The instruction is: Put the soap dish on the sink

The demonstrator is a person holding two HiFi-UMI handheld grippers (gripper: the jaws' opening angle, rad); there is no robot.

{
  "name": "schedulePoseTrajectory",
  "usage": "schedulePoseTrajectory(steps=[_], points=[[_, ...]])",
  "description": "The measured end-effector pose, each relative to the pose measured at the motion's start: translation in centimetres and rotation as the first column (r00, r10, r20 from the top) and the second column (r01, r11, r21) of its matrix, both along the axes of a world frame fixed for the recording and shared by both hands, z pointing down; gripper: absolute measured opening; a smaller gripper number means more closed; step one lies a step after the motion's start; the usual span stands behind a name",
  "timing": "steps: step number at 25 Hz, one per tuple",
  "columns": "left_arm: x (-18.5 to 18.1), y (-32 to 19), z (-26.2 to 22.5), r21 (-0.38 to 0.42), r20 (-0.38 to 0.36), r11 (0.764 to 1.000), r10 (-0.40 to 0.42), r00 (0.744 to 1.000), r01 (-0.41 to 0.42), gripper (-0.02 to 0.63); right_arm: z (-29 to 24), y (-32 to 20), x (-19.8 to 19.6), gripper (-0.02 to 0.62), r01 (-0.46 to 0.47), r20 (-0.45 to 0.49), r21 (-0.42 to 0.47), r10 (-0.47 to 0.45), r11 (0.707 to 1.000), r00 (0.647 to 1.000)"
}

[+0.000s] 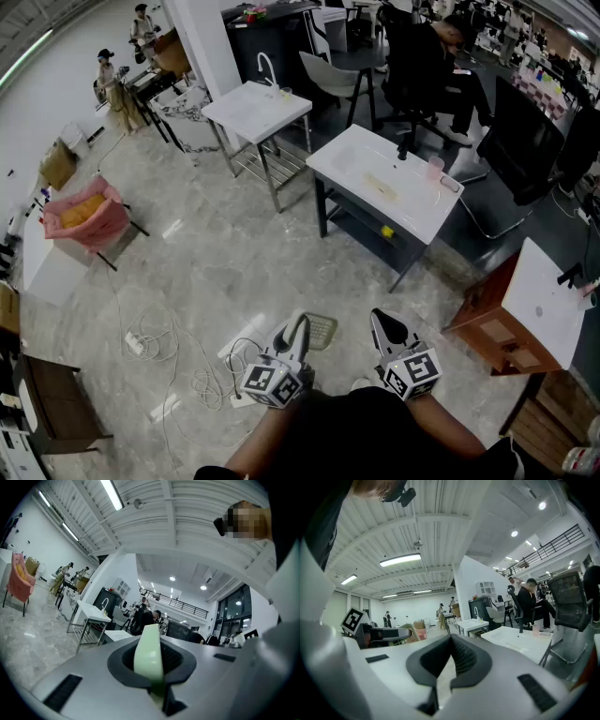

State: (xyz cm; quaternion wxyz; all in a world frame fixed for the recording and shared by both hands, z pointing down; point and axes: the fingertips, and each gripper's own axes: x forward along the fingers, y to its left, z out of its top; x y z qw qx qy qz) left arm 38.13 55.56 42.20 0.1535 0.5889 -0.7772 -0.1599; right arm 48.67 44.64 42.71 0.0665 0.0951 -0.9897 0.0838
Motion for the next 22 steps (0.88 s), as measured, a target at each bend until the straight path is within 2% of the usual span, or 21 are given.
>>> schedulePoseTrajectory(steps=[5, 11, 17, 22], points=[[2.0, -2.0, 1.0, -0.002, 0.012, 1.0, -0.015, 1.0, 0.015, 0.028, 1.0, -1.8, 1.9, -0.003, 0.012, 0.004, -0.002, -0.012, 1.0, 1.0], [2.4, -2.8, 1.2, -0.019, 0.032, 0.998, -0.059, 0.998, 0.059, 0.028, 2.2, -2.8, 2.6, -0.002, 0.045, -0.011, -0.02, -0.045, 0.999, 0.999], [0.4, -2.7, 1.8, -0.04, 0.037, 0.993, -0.112, 0.993, 0.113, 0.028, 3.9, -3.1, 1.2, -0.002, 0.096, -0.027, -0.04, -0.097, 0.995, 0.995], [-3.1, -4.1, 2.4, -0.033, 0.03, 0.992, -0.12, 0.992, 0.121, 0.028, 4.7, -4.9, -1.6, -0.002, 0.097, -0.038, -0.046, -0.099, 0.994, 0.994]])
